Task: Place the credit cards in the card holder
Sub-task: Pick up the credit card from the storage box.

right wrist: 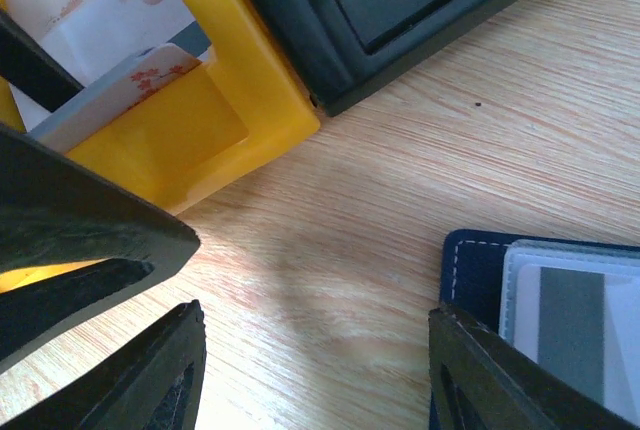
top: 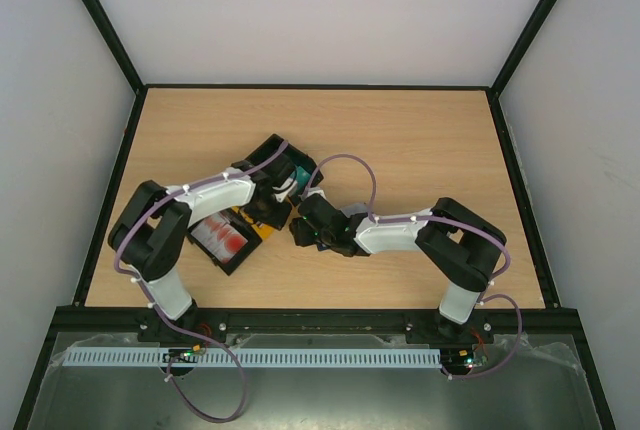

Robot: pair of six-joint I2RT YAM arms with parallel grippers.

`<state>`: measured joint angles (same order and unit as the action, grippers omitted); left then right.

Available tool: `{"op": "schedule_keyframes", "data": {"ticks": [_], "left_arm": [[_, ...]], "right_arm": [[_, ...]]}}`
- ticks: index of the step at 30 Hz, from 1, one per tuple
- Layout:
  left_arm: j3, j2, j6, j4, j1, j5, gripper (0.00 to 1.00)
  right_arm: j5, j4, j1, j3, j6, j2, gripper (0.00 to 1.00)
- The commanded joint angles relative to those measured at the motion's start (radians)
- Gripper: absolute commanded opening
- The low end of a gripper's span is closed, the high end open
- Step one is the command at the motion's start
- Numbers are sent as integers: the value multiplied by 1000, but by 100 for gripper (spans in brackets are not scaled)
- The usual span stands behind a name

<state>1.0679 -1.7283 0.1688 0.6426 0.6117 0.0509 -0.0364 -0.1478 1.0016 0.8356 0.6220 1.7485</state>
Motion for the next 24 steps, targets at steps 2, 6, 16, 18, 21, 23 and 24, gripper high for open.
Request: {"op": "schedule_keyframes", "data": {"ticks": [2,6,16,18,21,23,24], "left_arm": [[17,63,22,77,11,12,45],[17,77,24,98,11,3,39],[13,86,19,101,12,9,30],[14,92,18,101,12,12,31],[16,101,15,103,11,19,31],[19,107,13,107,11,23,31],[19,108,12,108,12,23,31]], "right_arm": [[36,-1,-4,-12,8,-27,59],[35,0,-6,-9,10,-20,59],[28,1,-6,-3,9,-8,60],[26,2,-7,-2,9,-6,59],[26,4,-8,0,9,-3,59],[26,5,-8,1,9,-2,60],[26,4,-9,2,9,-2,60]]}}
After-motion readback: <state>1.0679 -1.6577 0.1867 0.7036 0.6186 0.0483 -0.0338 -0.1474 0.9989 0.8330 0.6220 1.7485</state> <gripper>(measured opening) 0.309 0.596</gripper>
